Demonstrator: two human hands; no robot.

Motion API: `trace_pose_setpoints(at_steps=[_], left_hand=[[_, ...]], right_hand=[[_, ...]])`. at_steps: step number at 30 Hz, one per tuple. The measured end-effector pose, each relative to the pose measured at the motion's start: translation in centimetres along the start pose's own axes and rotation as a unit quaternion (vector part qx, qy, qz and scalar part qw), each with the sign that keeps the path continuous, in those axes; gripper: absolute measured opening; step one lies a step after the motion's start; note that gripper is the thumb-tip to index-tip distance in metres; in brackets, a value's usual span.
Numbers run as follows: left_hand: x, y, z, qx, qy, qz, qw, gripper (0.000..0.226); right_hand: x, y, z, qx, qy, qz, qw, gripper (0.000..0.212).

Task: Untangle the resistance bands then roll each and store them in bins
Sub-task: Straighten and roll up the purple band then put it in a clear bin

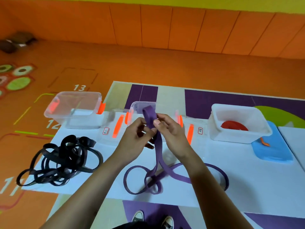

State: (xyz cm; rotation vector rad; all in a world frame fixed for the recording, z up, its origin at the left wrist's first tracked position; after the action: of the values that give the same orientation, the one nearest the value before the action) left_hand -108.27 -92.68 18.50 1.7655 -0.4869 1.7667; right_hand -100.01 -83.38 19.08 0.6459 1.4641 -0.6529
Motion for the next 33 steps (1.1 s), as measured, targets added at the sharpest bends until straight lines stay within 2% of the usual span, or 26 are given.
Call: trace_pose_setpoints(at_steps=[2, 6, 8, 10, 11, 15, 19, 21, 25, 27, 28, 30, 33], left_hand=[[-0.1, 0.4, 0.4, -0.005, -0.018, -0.034, 0.999, 0.007], [0.0, 2.2, 0.5, 0.013, -0.047, -0.117, 0.992, 0.005], [0.8, 3.9, 0.0, 0.058, -0.045, -0.142, 0.987, 0.007], [2.0, 5.5, -0.4, 0.106, -0.031, -0.109, 0.988, 0.005], [2.7, 5.5, -0.6, 0.103, -0.033, -0.094, 0.990, 0.007], [4.9, 4.7, -0.7, 0.033, -0.104, -0.127, 0.986, 0.010], [6.6, 5.6, -0.1, 0.090, -0.145, -0.085, 0.982, 0.005], [6.9, 5.9, -0.1, 0.126, -0.140, -0.062, 0.980, 0.003], [7.7, 6.9, -0.3, 0.195, -0.152, -0.038, 0.968, 0.009], [8.0, 7.2, 0.0, 0.205, -0.154, -0.033, 0.966, 0.004], [8.2, 7.1, 0.2, 0.205, -0.160, -0.051, 0.964, 0.002], [8.0, 6.9, 0.5, 0.198, -0.173, -0.131, 0.956, 0.013], [7.7, 6.9, 0.2, 0.176, -0.195, -0.227, 0.938, 0.020]], right_hand=[[0.1, -1.0, 0.1, -0.021, -0.004, 0.004, 1.000, 0.015], [0.7, -1.2, 0.0, 0.002, -0.012, 0.012, 1.000, 0.012], [0.5, -1.1, -0.1, 0.003, -0.014, 0.019, 1.000, 0.010], [0.2, -1.3, -0.1, -0.015, -0.013, 0.037, 0.999, 0.011], [0.0, -1.6, 0.0, -0.030, -0.008, 0.050, 0.998, 0.013], [-1.3, -2.5, 0.5, -0.051, 0.023, 0.074, 0.996, 0.016], [-2.1, -3.1, 1.2, -0.062, 0.025, 0.069, 0.995, 0.023], [-2.1, -3.6, 1.5, -0.060, 0.034, 0.090, 0.993, 0.031], [-1.9, -4.2, 1.8, -0.034, 0.085, 0.141, 0.986, 0.021], [-1.9, -4.4, 2.2, -0.031, 0.108, 0.165, 0.980, 0.022], [-1.8, -4.4, 2.3, -0.032, 0.110, 0.176, 0.978, 0.024], [-1.5, -4.1, 2.3, -0.047, 0.100, 0.208, 0.972, 0.026], [-1.9, -3.6, 1.6, -0.089, 0.107, 0.292, 0.946, 0.027]])
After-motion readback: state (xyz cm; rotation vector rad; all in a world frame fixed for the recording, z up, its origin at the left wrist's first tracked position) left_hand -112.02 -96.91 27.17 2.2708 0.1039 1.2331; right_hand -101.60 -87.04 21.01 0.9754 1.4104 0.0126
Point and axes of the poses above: each hand's wrist, its own z-axis away from the middle knuckle, its own y-axis out of the back of the hand, x = y × z, the point moved 10 cm from there along -z, towards the middle knuckle, and after that the axes turned 13 degrees about x, right-handed, at the moved point
